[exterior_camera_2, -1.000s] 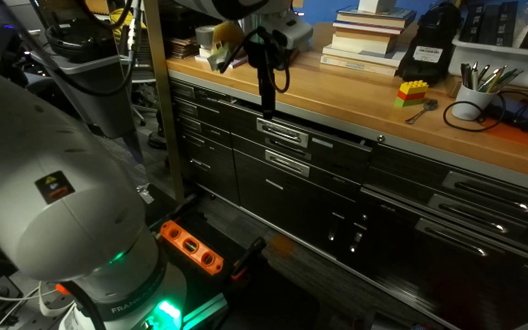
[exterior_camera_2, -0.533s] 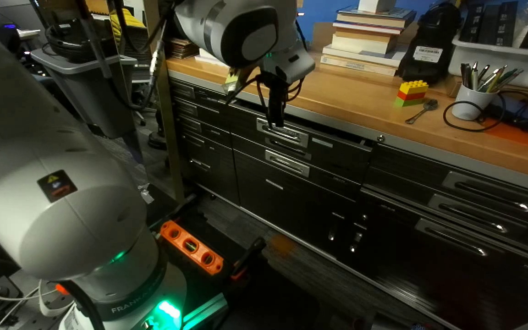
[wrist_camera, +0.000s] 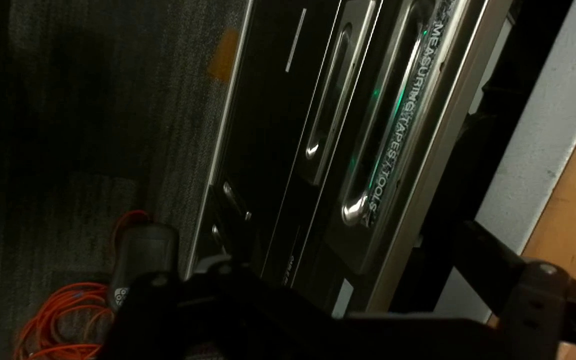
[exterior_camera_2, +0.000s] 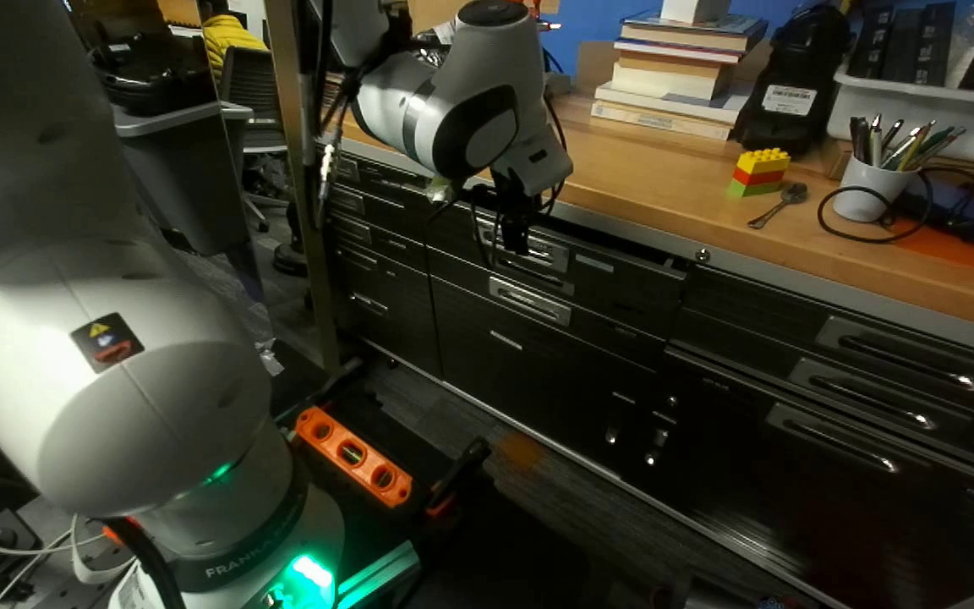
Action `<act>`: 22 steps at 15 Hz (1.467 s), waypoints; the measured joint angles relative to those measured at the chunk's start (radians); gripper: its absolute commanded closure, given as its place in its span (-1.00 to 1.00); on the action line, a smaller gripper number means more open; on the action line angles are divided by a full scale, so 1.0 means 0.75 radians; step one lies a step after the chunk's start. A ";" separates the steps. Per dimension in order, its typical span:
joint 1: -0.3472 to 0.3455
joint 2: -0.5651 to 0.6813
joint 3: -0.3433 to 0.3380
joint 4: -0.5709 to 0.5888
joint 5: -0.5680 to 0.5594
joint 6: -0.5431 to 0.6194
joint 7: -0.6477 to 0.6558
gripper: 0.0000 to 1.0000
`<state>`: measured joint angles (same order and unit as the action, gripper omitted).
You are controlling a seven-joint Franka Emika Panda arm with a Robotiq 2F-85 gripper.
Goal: Open the topmost drawer, remove some things from it and put them on the table
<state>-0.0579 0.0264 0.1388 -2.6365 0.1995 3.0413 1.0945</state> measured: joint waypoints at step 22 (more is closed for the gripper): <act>0.285 0.327 -0.289 0.197 -0.312 0.097 0.415 -1.00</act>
<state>0.1558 0.2720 -0.0777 -2.4885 -0.0346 3.1143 1.4058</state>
